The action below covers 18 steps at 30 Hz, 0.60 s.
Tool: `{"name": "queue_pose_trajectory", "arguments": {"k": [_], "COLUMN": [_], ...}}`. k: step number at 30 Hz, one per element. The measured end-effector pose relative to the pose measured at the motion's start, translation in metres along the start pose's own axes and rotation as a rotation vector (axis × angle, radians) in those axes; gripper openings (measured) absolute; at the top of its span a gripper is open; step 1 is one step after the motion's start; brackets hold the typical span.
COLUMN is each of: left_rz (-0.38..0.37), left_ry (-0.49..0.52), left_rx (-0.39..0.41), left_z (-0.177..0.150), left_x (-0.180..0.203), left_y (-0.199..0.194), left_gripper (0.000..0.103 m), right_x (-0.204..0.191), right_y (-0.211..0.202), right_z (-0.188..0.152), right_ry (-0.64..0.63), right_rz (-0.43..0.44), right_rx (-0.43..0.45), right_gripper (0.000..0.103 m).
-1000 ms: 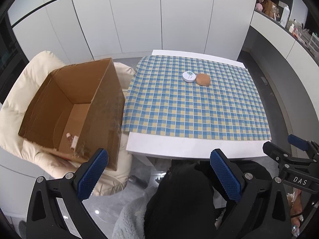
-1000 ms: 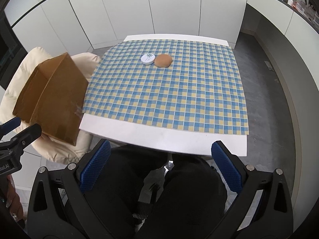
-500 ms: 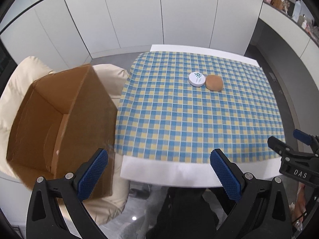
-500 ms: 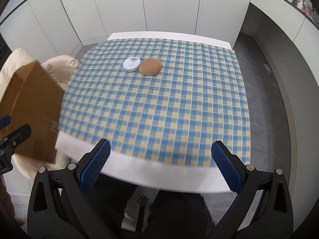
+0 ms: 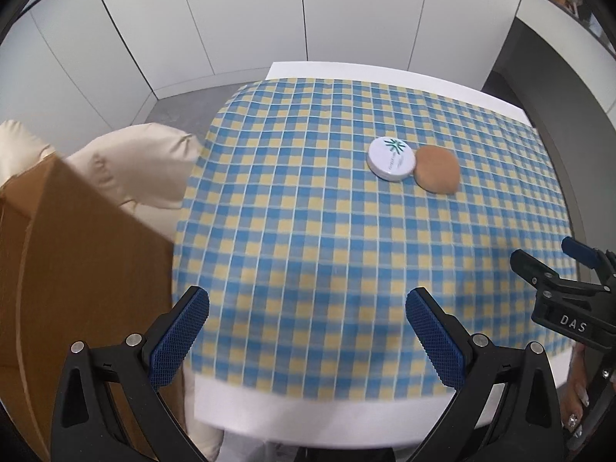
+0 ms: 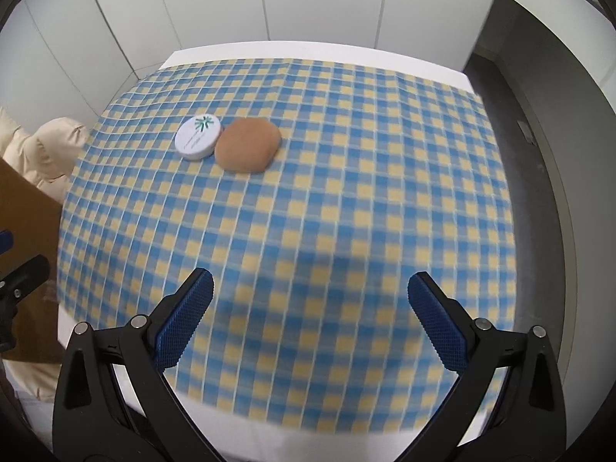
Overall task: Organize objects
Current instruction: 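Move both open grippers back toward the jar and sponge on the cloth, then grasp the white FLOWER LURE jar with the left gripper while the right grasps the tan sponge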
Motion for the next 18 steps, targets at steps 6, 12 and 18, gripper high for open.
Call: {"name": "queue_pose_trajectory", "arguments": {"k": [6, 12, 18], "left_rz": [-0.040, -0.032, -0.036], "left_ry": [-0.037, -0.042, -0.037], "left_rx": [-0.052, -0.065, -0.068], "left_z": [0.015, 0.020, 0.023], "left_x": [0.006, 0.008, 0.014], "left_y": [0.048, 0.078, 0.099], "left_gripper": [0.102, 0.102, 0.102], "right_x": [-0.022, -0.047, -0.054], "right_y": [0.042, 0.085, 0.103], "right_z": [0.032, 0.057, 0.066], "right_ry": [-0.131, -0.227, -0.236], "right_rz": [-0.031, 0.093, 0.159], "right_rx": [0.030, 0.084, 0.107], "right_gripper": [0.103, 0.102, 0.056]}}
Point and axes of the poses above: each gripper's, at about its wrist camera, not at the fingertips, and y roughly the way its jaws point, x to its right, z to its top, the point moved 3 cm from there along y, roughly the way its jaws point, and after that the axes turned 6 degrees about x, right-handed, at the moved point
